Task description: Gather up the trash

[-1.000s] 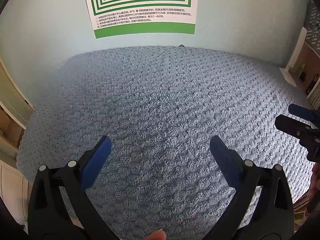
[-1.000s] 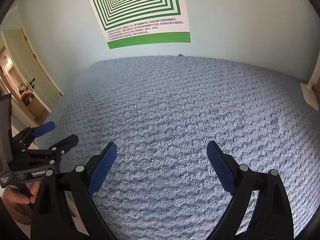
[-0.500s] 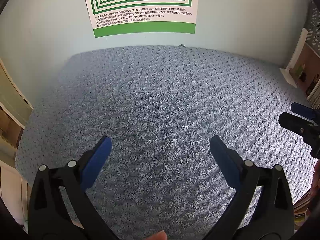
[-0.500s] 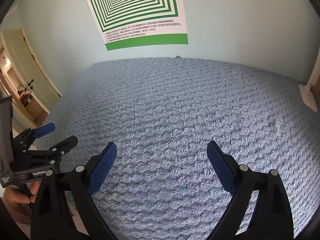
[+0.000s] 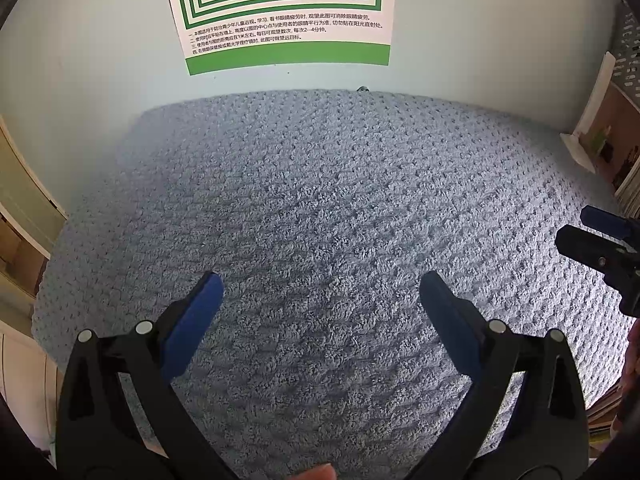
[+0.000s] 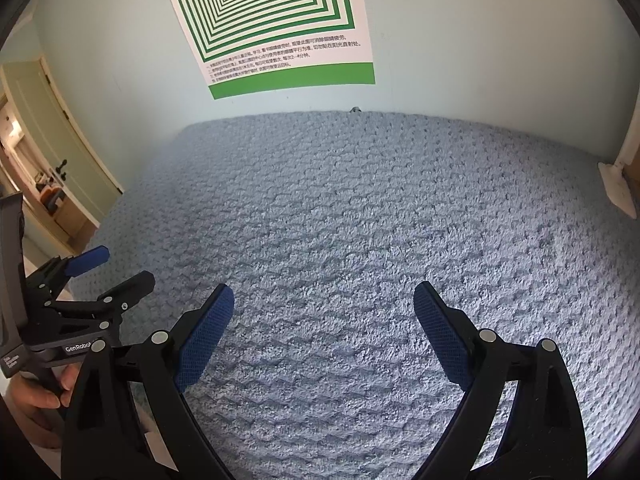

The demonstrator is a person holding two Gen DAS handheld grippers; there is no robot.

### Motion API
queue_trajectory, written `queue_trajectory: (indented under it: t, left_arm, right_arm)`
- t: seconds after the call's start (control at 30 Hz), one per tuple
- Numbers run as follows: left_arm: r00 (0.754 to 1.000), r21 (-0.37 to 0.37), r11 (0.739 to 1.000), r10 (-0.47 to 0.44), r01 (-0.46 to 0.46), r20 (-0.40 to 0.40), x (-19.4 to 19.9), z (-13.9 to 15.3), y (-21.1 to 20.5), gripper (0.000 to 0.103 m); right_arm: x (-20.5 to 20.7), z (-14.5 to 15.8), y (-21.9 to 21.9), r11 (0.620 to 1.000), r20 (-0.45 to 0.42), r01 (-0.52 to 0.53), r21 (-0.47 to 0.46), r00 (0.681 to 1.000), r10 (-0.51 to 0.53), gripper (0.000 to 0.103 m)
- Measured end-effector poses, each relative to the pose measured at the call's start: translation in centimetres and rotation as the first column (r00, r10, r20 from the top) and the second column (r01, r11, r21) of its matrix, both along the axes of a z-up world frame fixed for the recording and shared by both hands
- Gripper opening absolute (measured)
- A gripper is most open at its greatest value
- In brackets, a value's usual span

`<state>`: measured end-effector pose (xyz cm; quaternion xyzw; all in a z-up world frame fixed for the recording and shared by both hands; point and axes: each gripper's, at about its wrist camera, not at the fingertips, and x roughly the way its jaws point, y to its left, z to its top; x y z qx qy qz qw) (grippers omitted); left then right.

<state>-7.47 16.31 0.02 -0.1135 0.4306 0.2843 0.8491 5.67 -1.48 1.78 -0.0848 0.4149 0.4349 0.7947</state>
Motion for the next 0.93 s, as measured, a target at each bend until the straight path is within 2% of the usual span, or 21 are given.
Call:
queue_trajectory:
  t: [0.93]
  left_arm:
    - [1.0,-0.01,1.0,-0.005,0.004,-0.024,0.63,-0.58,-0.12,0.096]
  right_arm:
    - [0.46,-0.16,-0.42,1.0,-0.007,0.015,-0.003,1.0,-0.015,0.091]
